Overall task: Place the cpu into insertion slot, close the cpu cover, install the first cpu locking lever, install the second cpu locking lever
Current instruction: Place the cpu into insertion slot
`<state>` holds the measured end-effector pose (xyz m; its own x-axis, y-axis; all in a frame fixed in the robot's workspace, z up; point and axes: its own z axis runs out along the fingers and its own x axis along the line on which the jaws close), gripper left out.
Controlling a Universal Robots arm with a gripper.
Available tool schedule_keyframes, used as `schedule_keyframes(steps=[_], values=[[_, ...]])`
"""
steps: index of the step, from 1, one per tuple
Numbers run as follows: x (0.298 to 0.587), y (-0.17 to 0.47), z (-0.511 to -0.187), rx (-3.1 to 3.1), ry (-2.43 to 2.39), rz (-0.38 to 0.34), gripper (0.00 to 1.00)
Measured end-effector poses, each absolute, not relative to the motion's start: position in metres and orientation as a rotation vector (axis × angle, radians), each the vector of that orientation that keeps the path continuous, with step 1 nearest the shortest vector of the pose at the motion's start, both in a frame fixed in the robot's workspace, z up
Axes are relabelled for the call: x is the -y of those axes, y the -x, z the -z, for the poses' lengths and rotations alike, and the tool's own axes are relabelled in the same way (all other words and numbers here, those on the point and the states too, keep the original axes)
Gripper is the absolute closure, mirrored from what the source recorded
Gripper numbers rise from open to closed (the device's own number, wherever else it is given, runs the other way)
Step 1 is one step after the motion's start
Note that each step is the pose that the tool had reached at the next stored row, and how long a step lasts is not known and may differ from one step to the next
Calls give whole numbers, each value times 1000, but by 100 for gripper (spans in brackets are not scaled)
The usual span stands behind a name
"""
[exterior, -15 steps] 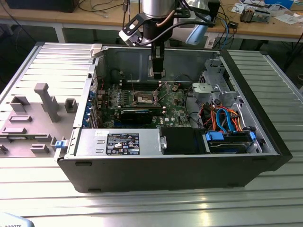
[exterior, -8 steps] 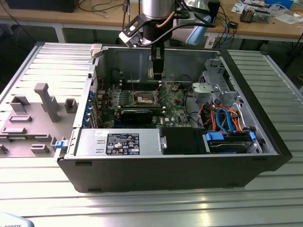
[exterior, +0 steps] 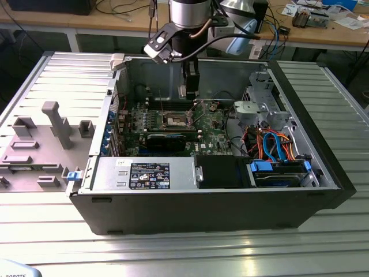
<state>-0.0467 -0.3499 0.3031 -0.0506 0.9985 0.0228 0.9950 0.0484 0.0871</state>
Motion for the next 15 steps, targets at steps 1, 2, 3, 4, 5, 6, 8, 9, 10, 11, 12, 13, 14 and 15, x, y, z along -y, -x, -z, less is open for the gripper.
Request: schedule_keyframes(steps=[1, 2, 3, 4, 5, 6, 8, 9, 10, 11, 12, 13, 14, 15], values=[[350, 47, -301, -2244, -2132, -123, 46], [350, 48, -300, -2244, -2133, -123, 46], [350, 48, -298, -2241, -2135, -122, 46], [350, 49, -297, -2233, -2144, -122, 46], [350, 49, -295, -2223, -2154, -122, 46], [350, 49, -293, -2209, -2167, -122, 46], [349, 49, -289, -2196, -2180, -121, 46], [349, 49, -288, -2194, -2182, -121, 46], [349, 51, -284, -2192, -2183, -121, 46], [349, 52, -282, -2192, -2183, -121, 46], [349, 54, -280, -2193, -2183, -121, 46], [349, 58, -276, -2192, -2183, -121, 46], [349, 60, -273, -2192, -2183, -121, 46], [349, 62, -269, -2192, -2183, -121, 46]])
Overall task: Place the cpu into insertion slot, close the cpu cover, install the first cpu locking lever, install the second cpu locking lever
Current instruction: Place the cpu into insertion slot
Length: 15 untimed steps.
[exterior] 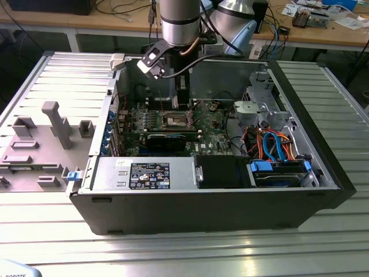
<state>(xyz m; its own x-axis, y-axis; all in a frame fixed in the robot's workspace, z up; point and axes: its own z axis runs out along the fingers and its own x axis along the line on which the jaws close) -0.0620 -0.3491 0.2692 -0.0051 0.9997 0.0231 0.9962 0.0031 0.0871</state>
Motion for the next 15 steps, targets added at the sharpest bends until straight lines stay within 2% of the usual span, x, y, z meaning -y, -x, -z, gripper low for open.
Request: schedule_keyframes(steps=[8, 15], values=[[349, 62, -268, -2192, -2183, -121, 46], [349, 62, -251, -2192, -2183, -121, 46]])
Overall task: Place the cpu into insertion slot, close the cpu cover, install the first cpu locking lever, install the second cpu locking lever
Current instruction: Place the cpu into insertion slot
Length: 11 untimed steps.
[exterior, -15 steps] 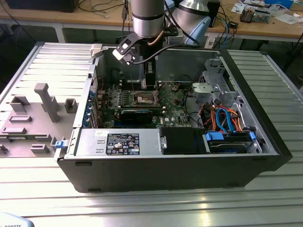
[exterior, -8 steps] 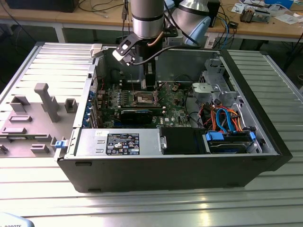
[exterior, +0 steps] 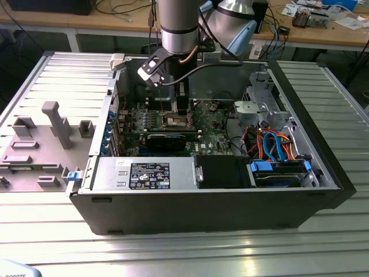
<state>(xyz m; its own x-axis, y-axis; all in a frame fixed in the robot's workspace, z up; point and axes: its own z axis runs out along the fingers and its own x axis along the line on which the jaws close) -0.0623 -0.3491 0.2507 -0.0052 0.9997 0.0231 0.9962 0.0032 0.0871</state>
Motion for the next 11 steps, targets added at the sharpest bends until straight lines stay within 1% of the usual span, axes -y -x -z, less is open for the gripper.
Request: schedule_keyframes(steps=[4, 11], values=[[349, 63, -241, -2193, -2183, -121, 46], [349, 67, -235, -2193, -2184, -122, 46]])
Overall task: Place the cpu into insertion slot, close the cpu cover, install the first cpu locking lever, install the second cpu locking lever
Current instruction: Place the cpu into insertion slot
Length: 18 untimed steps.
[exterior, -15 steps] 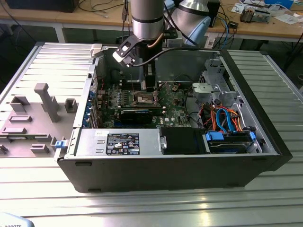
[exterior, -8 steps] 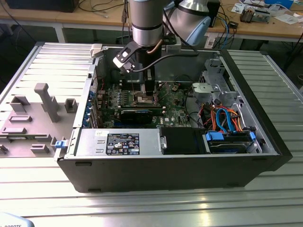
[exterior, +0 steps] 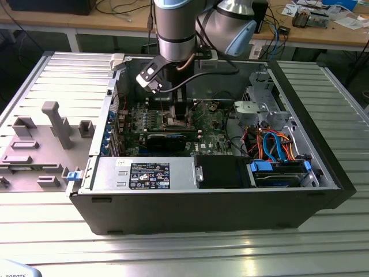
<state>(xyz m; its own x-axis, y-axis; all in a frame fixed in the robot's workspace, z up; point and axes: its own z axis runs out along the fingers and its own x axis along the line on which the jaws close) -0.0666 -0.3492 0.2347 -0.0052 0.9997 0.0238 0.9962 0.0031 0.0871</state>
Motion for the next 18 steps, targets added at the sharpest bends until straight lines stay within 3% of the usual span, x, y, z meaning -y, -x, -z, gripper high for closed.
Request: schedule_keyframes(steps=[18], values=[[349, 67, -224, -2193, -2184, -121, 46]])
